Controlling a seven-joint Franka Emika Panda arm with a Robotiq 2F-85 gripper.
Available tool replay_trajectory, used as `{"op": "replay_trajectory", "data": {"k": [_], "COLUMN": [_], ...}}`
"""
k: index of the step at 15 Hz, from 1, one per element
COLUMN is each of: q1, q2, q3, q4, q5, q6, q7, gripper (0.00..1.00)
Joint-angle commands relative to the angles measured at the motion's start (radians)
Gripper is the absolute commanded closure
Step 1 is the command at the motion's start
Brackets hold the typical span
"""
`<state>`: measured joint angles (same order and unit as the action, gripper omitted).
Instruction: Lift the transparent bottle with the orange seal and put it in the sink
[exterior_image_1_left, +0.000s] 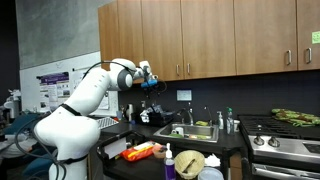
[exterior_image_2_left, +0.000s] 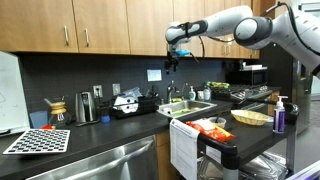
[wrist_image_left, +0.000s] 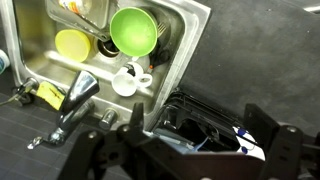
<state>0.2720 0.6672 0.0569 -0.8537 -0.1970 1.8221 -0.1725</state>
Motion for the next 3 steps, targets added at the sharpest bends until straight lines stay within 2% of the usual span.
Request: {"op": "replay_trajectory", "data": {"k": [1,2,3], "q1": [0.008,0.006,0.0], "q2": [-0.04,-0.058,-0.002], "q3": [-0.018,-0.017,-0.006], "q4": [-0.115,-0.169,-0.064], "q5": [0.001,0.004,0.0], "q6": [0.008,0.031,0.005], "q7": [0.145,0.184,0.115], "gripper": [0.0,0.0,0.0]}}
